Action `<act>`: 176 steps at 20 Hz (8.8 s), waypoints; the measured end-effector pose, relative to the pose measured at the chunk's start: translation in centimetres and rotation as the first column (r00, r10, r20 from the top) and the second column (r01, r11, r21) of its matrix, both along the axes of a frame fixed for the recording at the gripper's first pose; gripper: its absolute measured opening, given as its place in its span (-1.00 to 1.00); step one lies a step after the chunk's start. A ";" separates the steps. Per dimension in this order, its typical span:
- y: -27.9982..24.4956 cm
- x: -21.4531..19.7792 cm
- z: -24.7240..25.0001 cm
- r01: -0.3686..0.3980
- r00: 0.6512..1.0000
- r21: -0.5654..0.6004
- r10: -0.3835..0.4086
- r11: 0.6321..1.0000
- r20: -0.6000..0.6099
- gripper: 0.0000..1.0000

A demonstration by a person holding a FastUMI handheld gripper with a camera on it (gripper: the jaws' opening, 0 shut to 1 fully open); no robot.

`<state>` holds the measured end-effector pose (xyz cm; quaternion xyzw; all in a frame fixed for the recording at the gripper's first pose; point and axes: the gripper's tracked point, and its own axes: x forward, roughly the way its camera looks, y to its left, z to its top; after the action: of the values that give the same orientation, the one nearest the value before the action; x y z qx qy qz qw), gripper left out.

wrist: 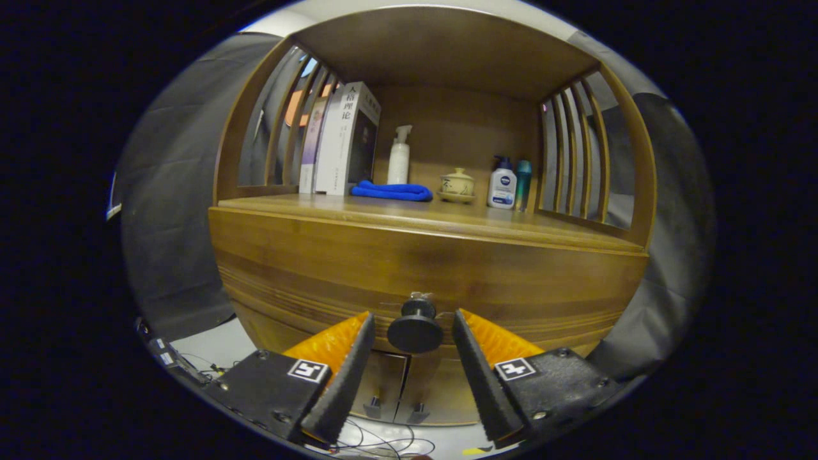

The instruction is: Pull open the drawer, take out the items inside it, and place them on the countertop above the cabinet.

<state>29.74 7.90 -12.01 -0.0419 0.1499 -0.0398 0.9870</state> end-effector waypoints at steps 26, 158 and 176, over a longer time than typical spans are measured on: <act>0.8 -8.7 -0.3 0.056 0.996 0.084 -0.061 0.995 0.065 -0.32; 0.9 -16.9 4.3 0.036 0.989 0.044 -0.042 0.998 0.143 0.97; 0.5 -15.8 2.8 0.076 0.990 0.044 -0.081 0.996 0.115 0.96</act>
<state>13.92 8.45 -9.22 -0.0141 0.0941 -0.0780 0.9924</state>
